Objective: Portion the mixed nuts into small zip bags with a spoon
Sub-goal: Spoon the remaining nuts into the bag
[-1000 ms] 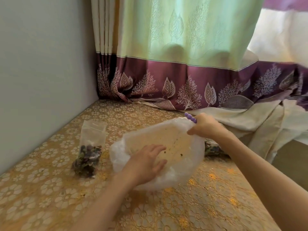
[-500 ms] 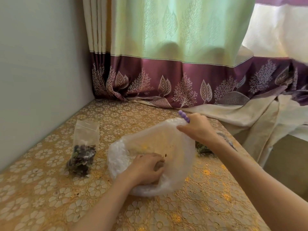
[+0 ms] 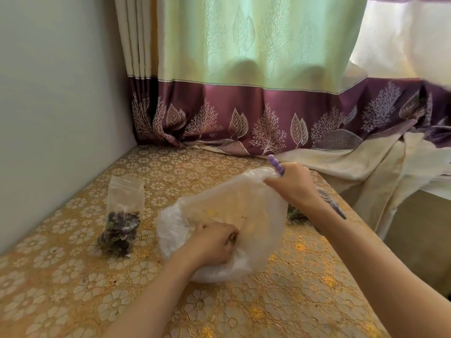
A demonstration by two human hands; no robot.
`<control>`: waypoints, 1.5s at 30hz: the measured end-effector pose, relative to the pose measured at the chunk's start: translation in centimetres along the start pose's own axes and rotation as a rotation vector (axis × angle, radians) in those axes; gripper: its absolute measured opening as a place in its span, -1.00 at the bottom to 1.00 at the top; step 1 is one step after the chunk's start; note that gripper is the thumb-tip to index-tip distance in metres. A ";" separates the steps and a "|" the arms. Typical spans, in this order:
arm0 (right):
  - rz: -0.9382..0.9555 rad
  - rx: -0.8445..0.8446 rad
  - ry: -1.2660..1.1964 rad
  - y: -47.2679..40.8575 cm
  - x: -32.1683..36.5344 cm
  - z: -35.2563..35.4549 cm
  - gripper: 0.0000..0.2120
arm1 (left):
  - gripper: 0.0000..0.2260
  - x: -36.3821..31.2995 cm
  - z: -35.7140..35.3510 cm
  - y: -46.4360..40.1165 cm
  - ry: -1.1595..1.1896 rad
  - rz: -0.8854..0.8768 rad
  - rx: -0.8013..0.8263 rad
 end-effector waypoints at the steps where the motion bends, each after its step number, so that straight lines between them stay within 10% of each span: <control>1: -0.007 -0.008 -0.010 0.1 -0.2 0.1 -0.66 | -0.66 0.1 0.0 -0.2 0.051 0.011 -0.010; 9: -0.119 0.128 -0.024 0.9 -2.9 0.3 -0.86 | -0.84 0.9 3.2 1.7 0.399 -0.038 -0.455; 14: -0.054 0.024 0.041 2.2 -2.7 1.6 -0.51 | -0.83 3.5 4.9 5.4 0.169 0.137 -0.707; 17: 0.103 -0.098 0.127 2.9 -0.4 1.7 -0.75 | -0.69 5.3 4.4 7.0 0.133 0.364 -0.661; 22: 0.239 0.388 0.257 3.5 3.1 -4.0 -0.78 | -0.45 5.7 3.1 6.9 0.363 0.539 -0.440; 30: 0.287 0.852 0.305 4.7 3.0 -10.3 -0.67 | -0.70 3.9 7.9 6.1 0.429 0.244 -0.571; 45: 0.315 0.735 0.172 3.3 4.7 -12.5 -0.78 | -0.75 3.1 10.6 4.6 0.228 0.185 -0.460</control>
Point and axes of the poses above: each hand's wrist, its own y-axis away from the middle knuckle, its own z-axis out of the back of the hand, x = y × z, the point moved 4 cm from there along -y, towards the middle knuckle, and after that the axes turned 10 degrees about x, right-handed, at the moved point
